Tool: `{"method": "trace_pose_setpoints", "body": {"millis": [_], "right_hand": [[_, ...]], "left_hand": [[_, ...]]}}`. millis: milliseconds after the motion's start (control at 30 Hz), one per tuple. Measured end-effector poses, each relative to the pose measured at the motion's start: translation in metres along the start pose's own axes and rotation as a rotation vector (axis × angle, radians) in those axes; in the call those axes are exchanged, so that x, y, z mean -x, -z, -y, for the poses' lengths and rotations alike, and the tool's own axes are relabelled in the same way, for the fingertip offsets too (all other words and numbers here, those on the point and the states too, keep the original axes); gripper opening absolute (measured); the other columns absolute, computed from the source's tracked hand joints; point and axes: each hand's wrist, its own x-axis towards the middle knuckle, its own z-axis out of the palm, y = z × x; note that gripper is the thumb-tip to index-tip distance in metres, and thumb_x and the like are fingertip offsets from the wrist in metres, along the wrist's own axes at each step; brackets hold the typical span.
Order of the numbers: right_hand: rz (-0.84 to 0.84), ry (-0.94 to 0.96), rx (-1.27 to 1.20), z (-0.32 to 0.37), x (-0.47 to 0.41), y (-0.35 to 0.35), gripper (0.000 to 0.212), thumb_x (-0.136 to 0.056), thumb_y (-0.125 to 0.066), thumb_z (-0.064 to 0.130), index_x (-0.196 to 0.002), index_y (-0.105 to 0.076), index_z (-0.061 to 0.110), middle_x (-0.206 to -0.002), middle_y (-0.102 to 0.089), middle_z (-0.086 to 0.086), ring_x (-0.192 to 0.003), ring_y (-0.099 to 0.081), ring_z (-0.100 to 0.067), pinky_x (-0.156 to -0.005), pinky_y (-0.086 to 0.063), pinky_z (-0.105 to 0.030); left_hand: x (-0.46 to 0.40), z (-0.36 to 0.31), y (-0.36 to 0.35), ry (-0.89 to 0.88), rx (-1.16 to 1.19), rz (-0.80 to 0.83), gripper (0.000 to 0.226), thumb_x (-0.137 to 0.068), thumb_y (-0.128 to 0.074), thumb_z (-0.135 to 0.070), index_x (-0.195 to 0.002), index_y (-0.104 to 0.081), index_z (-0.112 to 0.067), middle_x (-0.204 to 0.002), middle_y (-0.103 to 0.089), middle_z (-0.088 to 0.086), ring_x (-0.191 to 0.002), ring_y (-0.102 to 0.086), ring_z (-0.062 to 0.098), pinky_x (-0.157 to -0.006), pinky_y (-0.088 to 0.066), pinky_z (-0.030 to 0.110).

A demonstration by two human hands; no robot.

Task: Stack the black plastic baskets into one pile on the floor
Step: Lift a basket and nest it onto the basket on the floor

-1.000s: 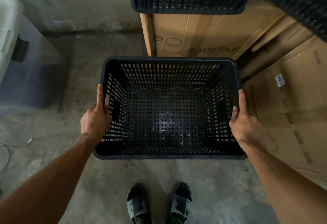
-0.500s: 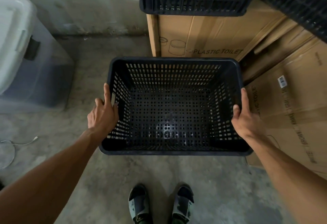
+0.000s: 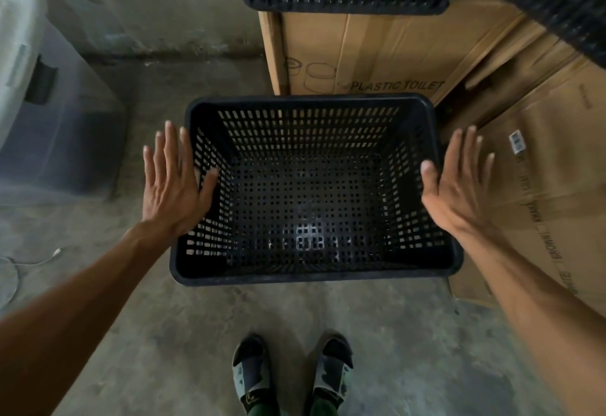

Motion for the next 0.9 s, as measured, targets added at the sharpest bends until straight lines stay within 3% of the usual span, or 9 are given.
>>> {"method": "trace_pose_setpoints", "body": {"millis": [100,200,300,467,600,667,733,833,900], "right_hand": [[-0.135,0.019,-0.008,-0.010,-0.014,-0.007,0.070,-0.104,-0.026,0.051,-0.159,0.004,0.019,-0.166,0.005,-0.003,-0.152,0.000,-0.024,-0.120,0.006,-0.038],[0.060,0.037,0.032,-0.017,0.005,-0.034,0.069,-0.102,-0.017,0.054,-0.159,0.004,0.021,-0.163,-0.011,-0.018,-0.148,-0.016,-0.036,-0.119,-0.011,-0.056],[0.176,-0.016,0.041,-0.011,0.007,-0.027,0.067,-0.099,-0.009,0.052,-0.157,0.009,0.024,-0.162,-0.013,-0.020,-0.147,-0.019,-0.036,-0.119,-0.016,-0.056],[0.352,-0.055,0.172,-0.005,0.002,-0.010,0.074,-0.097,-0.015,0.054,-0.150,0.030,0.027,-0.164,0.014,-0.014,-0.151,0.004,-0.030,-0.121,0.002,-0.051],[0.501,-0.095,0.254,0.025,0.002,0.025,0.075,-0.100,-0.019,0.052,-0.156,0.015,0.016,-0.162,0.021,-0.013,-0.150,0.013,-0.028,-0.121,0.007,-0.048],[0.514,-0.104,0.179,0.051,0.011,0.051,0.073,-0.101,-0.023,0.052,-0.158,0.003,0.016,-0.165,0.010,-0.014,-0.151,0.005,-0.029,-0.122,0.002,-0.046],[0.489,-0.106,0.103,0.077,0.023,0.077,0.072,-0.099,-0.030,0.054,-0.158,-0.009,0.018,-0.164,-0.009,-0.017,-0.149,-0.014,-0.033,-0.119,-0.014,-0.045],[0.443,-0.125,0.011,0.114,0.031,0.119,0.069,-0.096,-0.038,0.057,-0.154,-0.026,0.022,-0.153,-0.038,-0.014,-0.129,-0.049,-0.035,-0.097,-0.044,-0.039],[0.404,-0.107,-0.007,0.136,0.030,0.150,0.067,-0.094,-0.040,0.060,-0.150,-0.033,0.023,-0.146,-0.047,-0.009,-0.119,-0.057,-0.031,-0.087,-0.049,-0.035]], "left_hand": [[-0.003,0.002,-0.006,-0.056,0.009,-0.119,0.079,-0.099,-0.027,-0.055,-0.157,0.005,-0.011,-0.163,0.011,0.010,-0.150,0.010,0.026,-0.120,0.006,0.043],[0.018,0.007,-0.029,-0.034,-0.046,0.106,0.081,-0.097,-0.026,-0.056,-0.156,-0.001,-0.005,-0.164,0.010,0.012,-0.149,0.012,0.028,-0.121,-0.002,0.048],[0.020,0.008,-0.029,-0.036,-0.082,0.152,0.082,-0.095,-0.029,-0.052,-0.155,-0.007,0.001,-0.163,0.009,0.016,-0.148,0.010,0.035,-0.121,-0.004,0.049],[0.011,0.003,-0.021,0.032,-0.106,0.348,0.090,-0.094,-0.039,-0.057,-0.156,0.002,-0.005,-0.160,0.022,0.016,-0.147,0.015,0.037,-0.119,0.003,0.048],[0.009,-0.004,0.005,0.070,-0.092,0.497,0.088,-0.095,-0.040,-0.057,-0.157,0.007,-0.015,-0.160,0.021,0.018,-0.147,0.006,0.040,-0.119,-0.001,0.051],[0.011,-0.013,0.030,0.089,-0.071,0.472,0.089,-0.094,-0.039,-0.057,-0.157,0.007,-0.014,-0.161,0.011,0.020,-0.147,0.002,0.042,-0.119,-0.003,0.052],[0.014,-0.021,0.059,0.084,-0.061,0.455,0.090,-0.094,-0.038,-0.059,-0.156,0.006,-0.013,-0.162,0.003,0.021,-0.147,-0.002,0.041,-0.119,-0.005,0.051],[0.007,-0.024,0.113,0.066,-0.038,0.398,0.089,-0.092,-0.040,-0.060,-0.157,0.001,-0.014,-0.160,-0.013,0.022,-0.145,-0.016,0.039,-0.118,-0.012,0.049],[0.000,-0.025,0.151,0.031,-0.014,0.321,0.087,-0.091,-0.042,-0.059,-0.157,-0.007,-0.014,-0.155,-0.026,0.019,-0.140,-0.029,0.037,-0.115,-0.021,0.046]]}}
